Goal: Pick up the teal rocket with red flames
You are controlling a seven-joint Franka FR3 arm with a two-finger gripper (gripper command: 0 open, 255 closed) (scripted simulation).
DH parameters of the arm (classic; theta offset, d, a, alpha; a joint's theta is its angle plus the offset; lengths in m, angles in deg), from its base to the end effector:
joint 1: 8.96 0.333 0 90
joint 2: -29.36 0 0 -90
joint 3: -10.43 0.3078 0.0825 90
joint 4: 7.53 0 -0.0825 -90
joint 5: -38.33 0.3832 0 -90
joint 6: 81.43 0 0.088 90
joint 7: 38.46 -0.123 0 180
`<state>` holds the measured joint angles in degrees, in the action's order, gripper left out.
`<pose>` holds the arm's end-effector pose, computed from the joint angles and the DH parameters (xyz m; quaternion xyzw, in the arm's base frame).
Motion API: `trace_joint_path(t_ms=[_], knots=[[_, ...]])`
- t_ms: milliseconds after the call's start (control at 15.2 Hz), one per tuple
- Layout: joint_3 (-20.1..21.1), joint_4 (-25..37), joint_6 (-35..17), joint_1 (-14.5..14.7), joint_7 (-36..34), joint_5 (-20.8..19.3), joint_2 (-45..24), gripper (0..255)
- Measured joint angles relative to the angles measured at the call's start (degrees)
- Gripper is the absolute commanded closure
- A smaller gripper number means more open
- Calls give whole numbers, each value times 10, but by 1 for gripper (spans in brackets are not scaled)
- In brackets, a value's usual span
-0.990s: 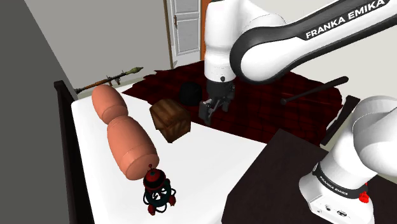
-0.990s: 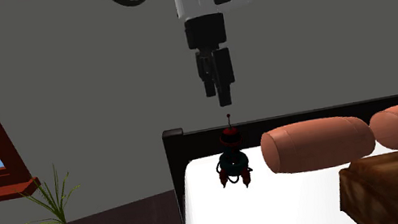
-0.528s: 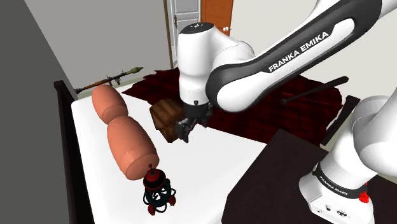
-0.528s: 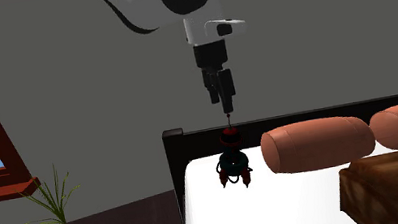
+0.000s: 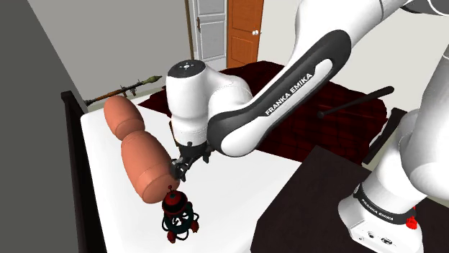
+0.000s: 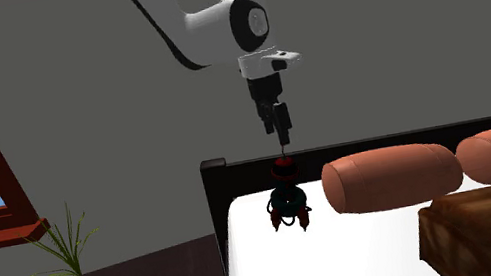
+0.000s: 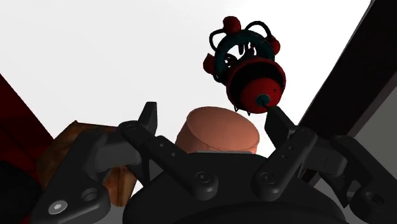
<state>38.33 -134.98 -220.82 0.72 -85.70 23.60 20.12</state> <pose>0.4368 0.3319 0.2929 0.9981 0.0065 0.0598 0.0122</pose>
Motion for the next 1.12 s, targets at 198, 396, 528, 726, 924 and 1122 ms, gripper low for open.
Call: trace_joint_path(t_ms=[198,396,528,726,924,1122], knots=[[-8,53,-9,27,-46,-49,-65,0],[-22,111,-15,61,-87,-93,-130,0],[-30,126,-21,72,-99,-108,-152,0],[-39,130,-34,80,-112,-122,-171,0],[-47,129,-48,86,-121,-134,-185,0],[-50,129,-54,89,-125,-139,-191,255]])
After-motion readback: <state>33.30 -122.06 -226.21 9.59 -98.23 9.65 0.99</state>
